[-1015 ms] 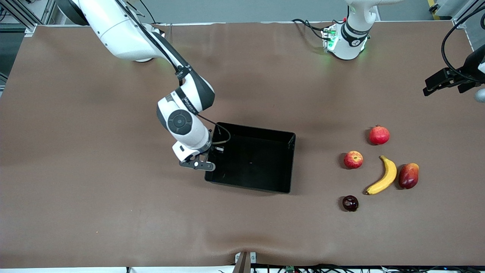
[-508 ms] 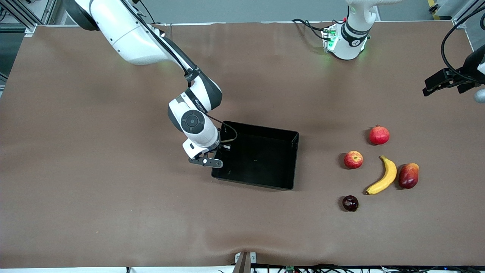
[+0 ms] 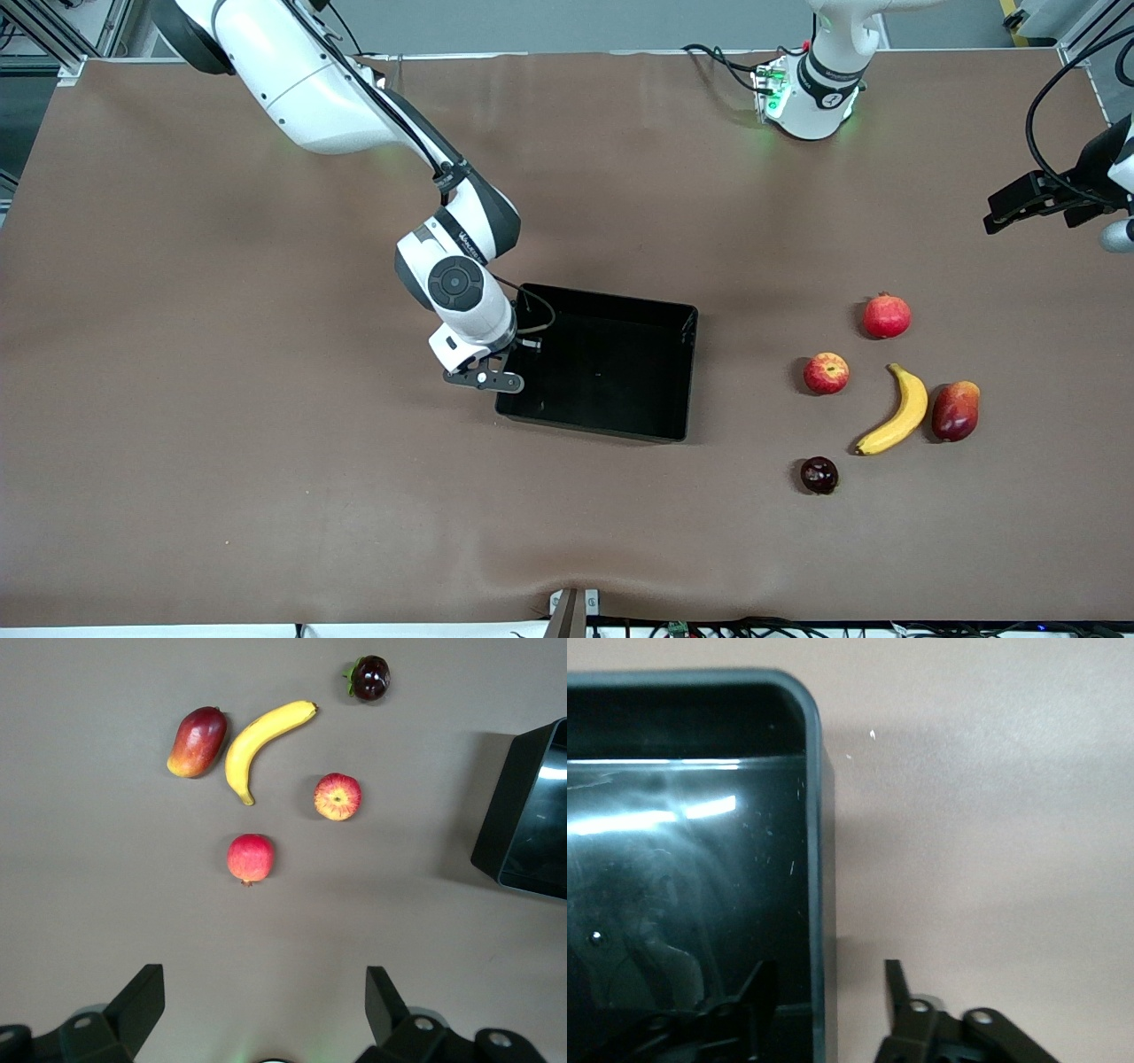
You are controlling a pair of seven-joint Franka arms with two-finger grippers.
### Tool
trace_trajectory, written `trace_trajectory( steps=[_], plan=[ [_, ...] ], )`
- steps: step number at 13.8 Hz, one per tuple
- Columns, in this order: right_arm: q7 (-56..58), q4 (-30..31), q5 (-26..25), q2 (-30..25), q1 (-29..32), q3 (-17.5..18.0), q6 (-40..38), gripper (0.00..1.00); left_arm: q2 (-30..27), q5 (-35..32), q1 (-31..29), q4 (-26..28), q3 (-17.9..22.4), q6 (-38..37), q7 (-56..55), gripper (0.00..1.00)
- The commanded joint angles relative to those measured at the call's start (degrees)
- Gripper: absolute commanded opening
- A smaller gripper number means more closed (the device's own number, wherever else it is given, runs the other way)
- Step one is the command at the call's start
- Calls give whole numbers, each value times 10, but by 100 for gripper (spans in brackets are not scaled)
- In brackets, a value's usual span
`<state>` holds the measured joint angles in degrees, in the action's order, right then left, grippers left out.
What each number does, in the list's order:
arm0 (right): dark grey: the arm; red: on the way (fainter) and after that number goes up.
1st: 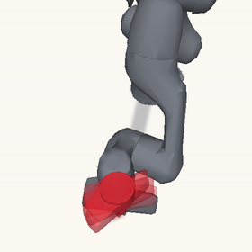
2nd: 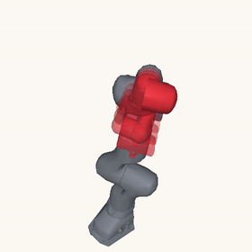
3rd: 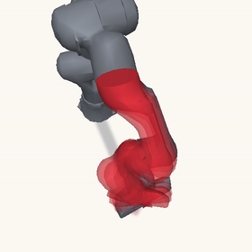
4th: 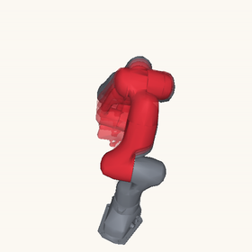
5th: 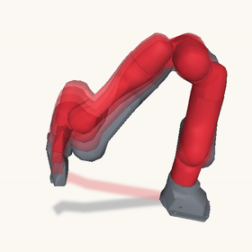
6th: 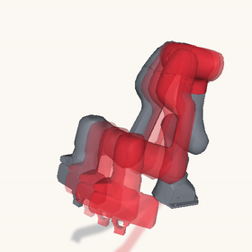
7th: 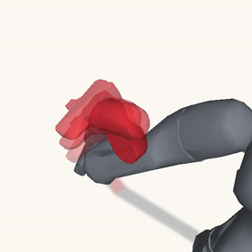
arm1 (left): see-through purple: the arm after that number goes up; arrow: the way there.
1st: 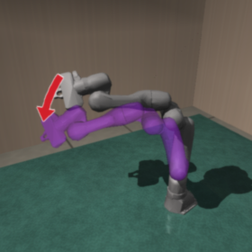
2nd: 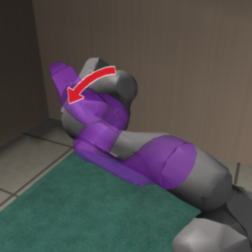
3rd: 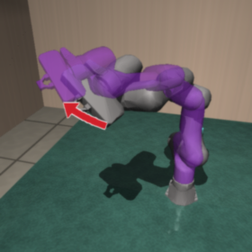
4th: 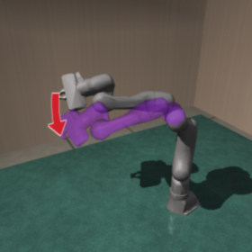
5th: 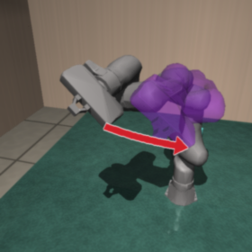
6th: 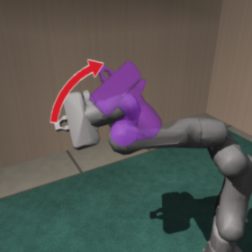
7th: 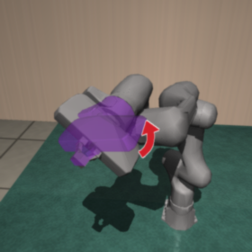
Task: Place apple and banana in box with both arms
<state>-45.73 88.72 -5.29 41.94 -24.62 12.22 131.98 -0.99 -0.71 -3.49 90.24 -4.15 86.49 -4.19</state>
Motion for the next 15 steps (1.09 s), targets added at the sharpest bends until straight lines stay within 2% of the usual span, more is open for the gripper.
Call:
trace_trajectory(
  steps=[1,9,11,15],
  plan=[
    [-13,-4,-16,-13,4,-1,-4,100,3,3,0,-8,-1,2,8,100],
    [0,1,-14,-87,53,1,-23,100,1,3,0,-8,-2,2,8,100],
    [46,5,-14,-99,93,3,-36,100,1,3,0,-8,-2,2,8,100],
    [136,41,-11,-155,163,4,-46,100,1,3,-1,-9,-2,2,8,100]
  ],
)
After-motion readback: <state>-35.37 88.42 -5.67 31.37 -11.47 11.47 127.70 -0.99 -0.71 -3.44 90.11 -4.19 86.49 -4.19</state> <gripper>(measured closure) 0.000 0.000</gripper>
